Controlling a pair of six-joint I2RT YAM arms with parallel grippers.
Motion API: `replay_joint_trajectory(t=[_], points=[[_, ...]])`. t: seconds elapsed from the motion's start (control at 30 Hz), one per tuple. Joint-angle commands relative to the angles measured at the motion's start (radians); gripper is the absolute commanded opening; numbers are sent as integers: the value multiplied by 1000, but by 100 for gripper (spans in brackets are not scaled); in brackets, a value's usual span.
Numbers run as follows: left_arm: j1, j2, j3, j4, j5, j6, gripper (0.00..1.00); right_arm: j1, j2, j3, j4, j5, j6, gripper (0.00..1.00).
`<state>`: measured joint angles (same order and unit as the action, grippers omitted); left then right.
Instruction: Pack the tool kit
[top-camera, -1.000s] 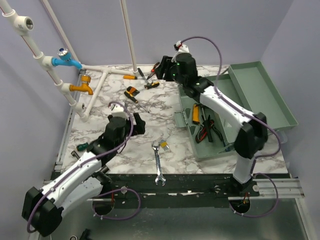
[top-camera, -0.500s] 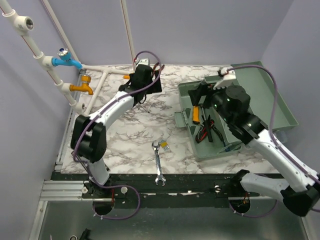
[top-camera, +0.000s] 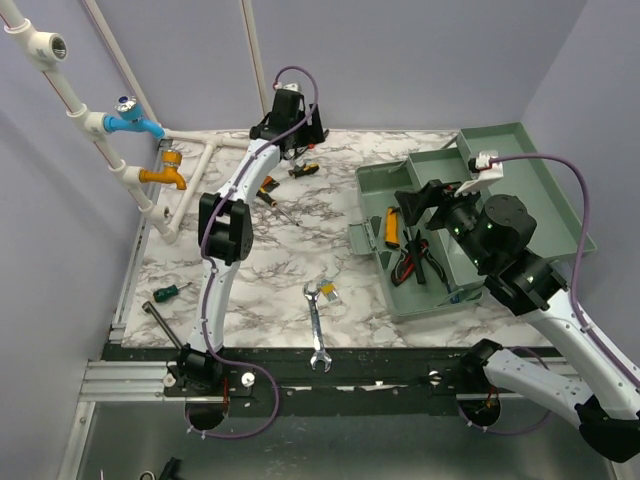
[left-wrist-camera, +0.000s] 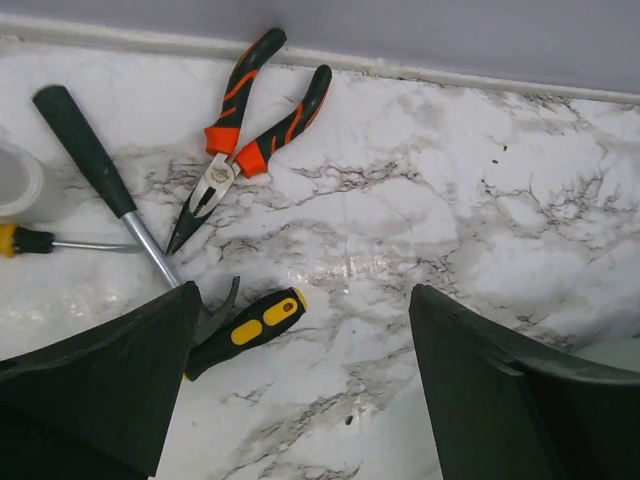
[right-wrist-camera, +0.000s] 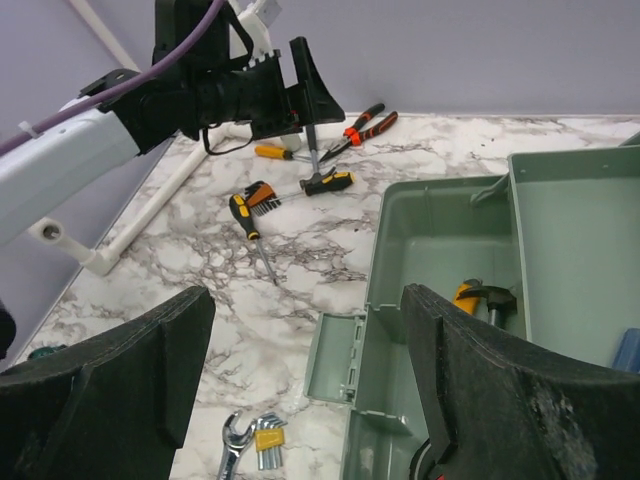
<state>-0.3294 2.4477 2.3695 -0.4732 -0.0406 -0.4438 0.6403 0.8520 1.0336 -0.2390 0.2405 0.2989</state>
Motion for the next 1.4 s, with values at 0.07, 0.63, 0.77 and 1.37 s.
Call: replay_joint_trajectory(t=[0.07, 0.63, 0.77, 1.37], points=[[125, 169, 163, -114, 394, -319, 80, 1, -1, 11, -31, 22, 9, 83], [77, -105, -317, -274, 288, -239, 60, 1, -80, -3, -28, 11, 55, 84], [53, -200, -452, -229, 273, -238, 61, 1, -84, 2, -33, 2, 59, 84], [-49, -246, -328, -75, -111, -165, 63, 1, -113, 11, -69, -8, 61, 84]])
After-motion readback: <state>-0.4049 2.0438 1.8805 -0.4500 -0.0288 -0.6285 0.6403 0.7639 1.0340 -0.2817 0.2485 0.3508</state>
